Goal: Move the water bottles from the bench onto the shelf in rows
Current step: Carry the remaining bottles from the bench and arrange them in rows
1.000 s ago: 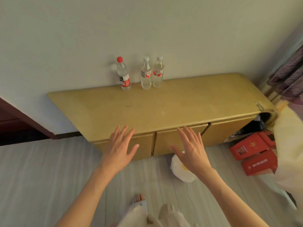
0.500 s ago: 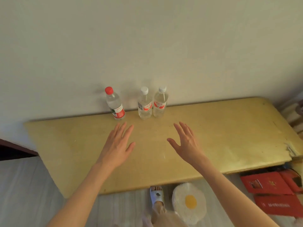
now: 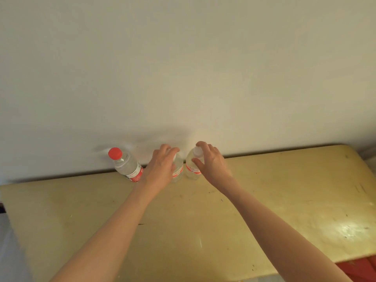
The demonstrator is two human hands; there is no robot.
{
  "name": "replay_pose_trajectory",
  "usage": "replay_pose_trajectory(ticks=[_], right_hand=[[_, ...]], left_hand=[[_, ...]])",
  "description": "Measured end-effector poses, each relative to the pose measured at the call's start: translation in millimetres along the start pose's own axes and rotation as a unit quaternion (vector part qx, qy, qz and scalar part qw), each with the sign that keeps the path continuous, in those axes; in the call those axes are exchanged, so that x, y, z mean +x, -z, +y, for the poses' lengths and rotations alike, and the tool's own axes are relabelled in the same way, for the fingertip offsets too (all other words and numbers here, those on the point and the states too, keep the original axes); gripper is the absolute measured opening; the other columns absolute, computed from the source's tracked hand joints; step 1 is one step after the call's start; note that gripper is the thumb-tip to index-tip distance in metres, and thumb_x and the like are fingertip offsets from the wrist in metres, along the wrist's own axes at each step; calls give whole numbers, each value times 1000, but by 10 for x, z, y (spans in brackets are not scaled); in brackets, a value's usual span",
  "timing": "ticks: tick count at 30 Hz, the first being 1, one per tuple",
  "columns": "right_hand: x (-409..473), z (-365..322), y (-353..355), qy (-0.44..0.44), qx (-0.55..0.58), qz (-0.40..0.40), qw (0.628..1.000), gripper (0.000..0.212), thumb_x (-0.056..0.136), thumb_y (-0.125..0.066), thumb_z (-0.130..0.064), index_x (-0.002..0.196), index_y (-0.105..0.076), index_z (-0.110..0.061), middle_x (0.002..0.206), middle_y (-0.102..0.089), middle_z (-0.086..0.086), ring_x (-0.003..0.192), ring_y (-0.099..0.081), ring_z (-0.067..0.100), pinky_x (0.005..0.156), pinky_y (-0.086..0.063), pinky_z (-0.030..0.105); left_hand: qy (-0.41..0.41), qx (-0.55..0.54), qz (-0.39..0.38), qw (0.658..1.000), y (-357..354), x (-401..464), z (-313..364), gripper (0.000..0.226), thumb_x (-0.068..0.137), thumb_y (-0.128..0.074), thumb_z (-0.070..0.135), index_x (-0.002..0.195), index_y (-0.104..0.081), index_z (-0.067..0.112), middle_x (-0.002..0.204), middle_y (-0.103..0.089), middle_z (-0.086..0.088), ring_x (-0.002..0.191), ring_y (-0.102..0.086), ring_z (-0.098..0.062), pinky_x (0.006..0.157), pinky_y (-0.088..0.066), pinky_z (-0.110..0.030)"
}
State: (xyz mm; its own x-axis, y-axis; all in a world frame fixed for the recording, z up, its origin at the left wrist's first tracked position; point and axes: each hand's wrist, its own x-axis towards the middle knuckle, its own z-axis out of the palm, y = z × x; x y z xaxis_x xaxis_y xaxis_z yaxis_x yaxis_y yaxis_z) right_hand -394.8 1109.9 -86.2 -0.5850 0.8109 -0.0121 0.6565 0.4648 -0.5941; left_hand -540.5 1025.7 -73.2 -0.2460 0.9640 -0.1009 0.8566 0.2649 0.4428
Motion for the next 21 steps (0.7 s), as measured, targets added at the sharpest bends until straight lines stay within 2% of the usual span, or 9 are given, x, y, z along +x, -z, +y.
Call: replay_pose_trajectory(ticks=[4,7,9,11,15,21], right_hand=[[-181,44,0,35,-9,27,999,33,82,-62,-7,111,-49,0,108,-57,16,98,-49,33,79,-43,40],[-356,89,27,27,-14,37,999,38,81,-63,-7,116,-50,-1,107,-55,18,97,-50,33,79,-42,38],[-534,102,46,-9,-9,47,999,40,81,-65,-10,119,-53,-3,104,-53,18,90,-54,33,77,-47,40],[-756,105,61,-49,-8,72,996,36,79,-68,-13,112,-59,-2,98,-54,18,82,-56,35,72,-49,40],[-1417,14,77,-143,-12,138,980,33,78,-70,-19,105,-61,-1,95,-56,14,74,-57,34,65,-44,35],[-2843,-334,109,-316,3,267,911,32,79,-69,-25,103,-62,-4,103,-56,9,86,-56,29,76,-44,34]], left_hand=[[-33,-5,2,999,-19,-94,-94,48,79,-51,-10,121,-51,14,116,-46,-9,103,-45,-30,80,-47,-46],[-38,-27,-16,999,29,-178,-110,35,80,-58,1,113,-57,14,108,-49,-9,97,-49,-27,80,-45,-41],[-32,-36,-38,998,65,-256,-74,32,80,-62,12,111,-58,13,107,-48,-7,95,-53,-26,79,-43,-34],[-40,-41,-53,997,81,-345,-46,32,79,-65,17,109,-59,14,105,-47,-5,94,-55,-26,77,-40,-30],[-101,-41,-88,990,77,-602,-8,32,76,-68,19,107,-61,13,109,-55,-6,101,-55,-25,82,-38,-29],[-259,-42,-164,951,-51,-1270,439,30,75,-70,18,103,-63,11,108,-60,-9,97,-58,-28,81,-38,-28]])
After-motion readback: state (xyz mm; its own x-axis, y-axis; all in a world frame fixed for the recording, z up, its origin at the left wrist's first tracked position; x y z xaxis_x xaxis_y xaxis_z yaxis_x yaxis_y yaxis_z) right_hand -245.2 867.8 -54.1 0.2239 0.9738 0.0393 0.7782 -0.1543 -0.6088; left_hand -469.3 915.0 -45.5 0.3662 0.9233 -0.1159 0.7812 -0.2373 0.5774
